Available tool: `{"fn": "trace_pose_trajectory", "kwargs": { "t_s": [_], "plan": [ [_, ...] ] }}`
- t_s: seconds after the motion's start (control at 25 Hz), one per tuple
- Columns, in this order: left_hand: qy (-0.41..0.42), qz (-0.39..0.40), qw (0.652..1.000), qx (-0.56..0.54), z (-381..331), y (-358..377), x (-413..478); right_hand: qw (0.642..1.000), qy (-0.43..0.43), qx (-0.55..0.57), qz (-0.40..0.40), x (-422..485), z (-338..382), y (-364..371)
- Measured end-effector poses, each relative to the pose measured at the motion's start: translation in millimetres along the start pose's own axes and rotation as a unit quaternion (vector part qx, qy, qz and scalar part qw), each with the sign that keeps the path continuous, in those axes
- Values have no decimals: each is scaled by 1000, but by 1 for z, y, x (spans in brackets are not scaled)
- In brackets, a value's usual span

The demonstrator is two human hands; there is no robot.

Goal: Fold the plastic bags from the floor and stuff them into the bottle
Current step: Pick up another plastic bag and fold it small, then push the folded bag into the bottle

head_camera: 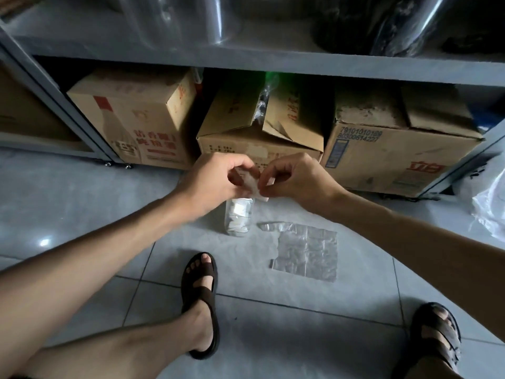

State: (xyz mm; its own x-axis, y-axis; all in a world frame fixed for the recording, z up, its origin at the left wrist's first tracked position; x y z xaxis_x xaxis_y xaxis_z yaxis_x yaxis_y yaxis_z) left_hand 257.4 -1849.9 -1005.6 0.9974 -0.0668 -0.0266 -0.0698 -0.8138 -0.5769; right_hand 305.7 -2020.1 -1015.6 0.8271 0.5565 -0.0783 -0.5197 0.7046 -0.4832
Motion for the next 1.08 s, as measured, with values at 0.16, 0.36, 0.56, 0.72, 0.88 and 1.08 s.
{"fn": "trace_pose_trajectory", "kwargs": {
  "t_s": [0.16, 0.36, 0.56, 0.72, 0.88, 1.08],
  "plan": [
    [-46, 36, 998, 21, 82, 23, 24, 999, 2, -53, 5, 39, -62, 50],
    [-162, 53, 976, 136, 207, 36, 50, 987, 5, -160, 26, 63, -174, 123],
    [-283, 22, 951, 123, 292, 71, 61, 959, -49, -275, 41, 79, -231, 164],
    [-296, 0, 950, 101, 320, 100, 67, 938, -113, -324, 47, 109, -237, 178],
    [-278, -5, 953, 117, 325, 111, 75, 919, -137, -368, 46, 128, -246, 196],
    [-288, -9, 948, 134, 327, 114, 81, 883, -172, -437, 22, 130, -247, 205]
  ]
}}
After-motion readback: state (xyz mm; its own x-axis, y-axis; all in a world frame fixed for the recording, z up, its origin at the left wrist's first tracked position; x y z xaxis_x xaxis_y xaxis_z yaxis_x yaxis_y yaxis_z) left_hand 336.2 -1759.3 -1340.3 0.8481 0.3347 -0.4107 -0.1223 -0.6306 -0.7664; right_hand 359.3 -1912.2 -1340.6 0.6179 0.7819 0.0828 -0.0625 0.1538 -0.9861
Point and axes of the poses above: each hand's wrist, its own x-axis towards the middle knuckle, its own y-axis out of the palm, z = x × y, the point moved 3 cm from there along x, towards the middle knuckle
